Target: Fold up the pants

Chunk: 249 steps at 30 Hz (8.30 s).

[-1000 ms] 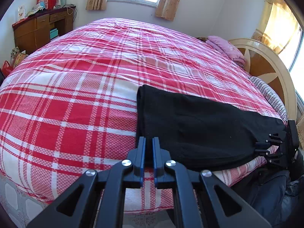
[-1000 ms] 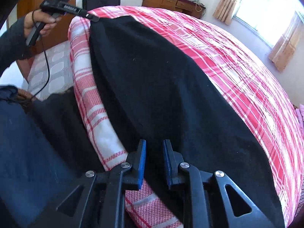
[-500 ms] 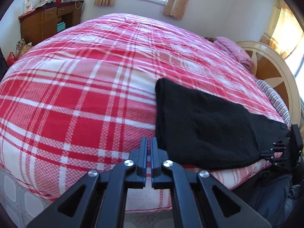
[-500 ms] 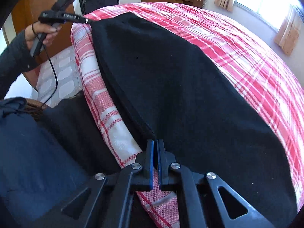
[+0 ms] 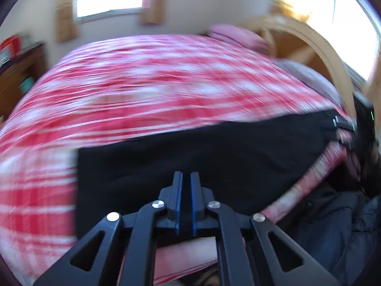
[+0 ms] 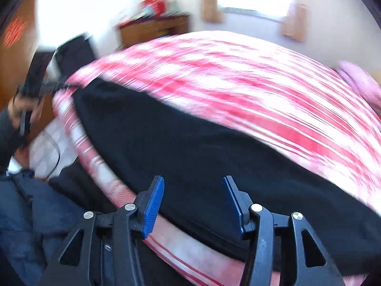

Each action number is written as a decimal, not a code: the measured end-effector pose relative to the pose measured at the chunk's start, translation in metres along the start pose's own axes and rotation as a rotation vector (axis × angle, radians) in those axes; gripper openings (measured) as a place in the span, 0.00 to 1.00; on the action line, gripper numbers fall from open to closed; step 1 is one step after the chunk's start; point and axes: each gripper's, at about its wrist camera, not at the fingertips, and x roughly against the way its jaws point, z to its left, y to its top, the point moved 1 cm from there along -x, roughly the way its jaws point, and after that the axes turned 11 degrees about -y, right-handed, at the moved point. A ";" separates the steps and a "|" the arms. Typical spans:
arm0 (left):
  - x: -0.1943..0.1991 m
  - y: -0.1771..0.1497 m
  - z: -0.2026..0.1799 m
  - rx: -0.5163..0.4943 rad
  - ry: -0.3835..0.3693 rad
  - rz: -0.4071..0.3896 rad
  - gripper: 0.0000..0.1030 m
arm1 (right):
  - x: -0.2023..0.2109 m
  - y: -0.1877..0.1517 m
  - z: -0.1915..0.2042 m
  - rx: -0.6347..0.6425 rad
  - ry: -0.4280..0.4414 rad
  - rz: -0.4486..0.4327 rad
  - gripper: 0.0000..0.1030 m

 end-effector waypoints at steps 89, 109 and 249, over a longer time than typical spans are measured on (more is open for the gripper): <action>-0.104 0.023 -0.049 -0.091 -0.053 0.036 0.69 | -0.124 0.109 -0.020 -0.339 0.334 0.176 0.48; -0.104 -0.008 -0.064 -0.162 -0.136 0.072 0.87 | -0.229 0.139 0.111 -0.322 0.692 0.612 0.48; -0.132 0.028 -0.086 -0.070 -0.143 0.060 0.93 | 0.010 -0.085 -0.354 -0.831 -0.395 0.052 0.06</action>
